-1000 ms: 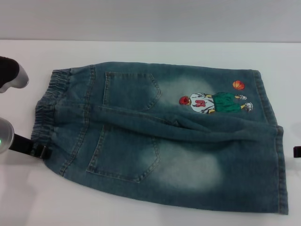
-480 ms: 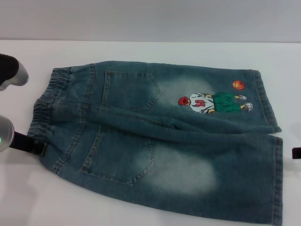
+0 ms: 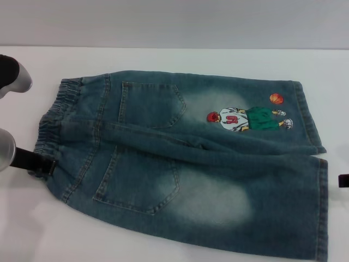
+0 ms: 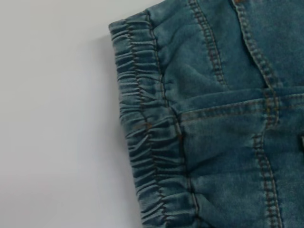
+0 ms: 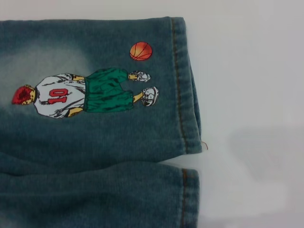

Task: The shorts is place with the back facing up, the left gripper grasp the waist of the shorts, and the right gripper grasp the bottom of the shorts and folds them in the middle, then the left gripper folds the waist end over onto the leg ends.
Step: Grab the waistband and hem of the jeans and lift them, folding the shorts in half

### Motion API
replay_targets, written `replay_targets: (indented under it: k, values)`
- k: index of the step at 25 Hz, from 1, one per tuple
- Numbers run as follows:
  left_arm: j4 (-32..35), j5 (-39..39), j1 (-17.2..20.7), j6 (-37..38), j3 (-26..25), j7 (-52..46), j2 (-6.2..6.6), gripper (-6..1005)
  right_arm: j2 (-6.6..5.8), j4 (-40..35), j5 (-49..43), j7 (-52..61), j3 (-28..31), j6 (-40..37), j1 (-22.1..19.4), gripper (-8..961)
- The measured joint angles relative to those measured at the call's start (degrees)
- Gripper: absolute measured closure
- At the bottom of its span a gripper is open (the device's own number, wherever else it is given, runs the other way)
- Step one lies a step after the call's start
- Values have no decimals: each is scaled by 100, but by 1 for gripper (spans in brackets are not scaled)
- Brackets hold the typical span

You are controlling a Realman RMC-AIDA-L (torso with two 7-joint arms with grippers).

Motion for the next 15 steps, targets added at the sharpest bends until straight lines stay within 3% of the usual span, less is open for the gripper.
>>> replay_targets:
  k: [10, 15]
  values:
    - [-277, 192, 160, 77, 51, -171, 1, 988, -8, 0, 0, 0, -52, 1, 1, 264]
    - [-143, 267, 146, 174, 80, -149, 5, 866, -8, 0, 0, 0, -75, 1, 2, 264]
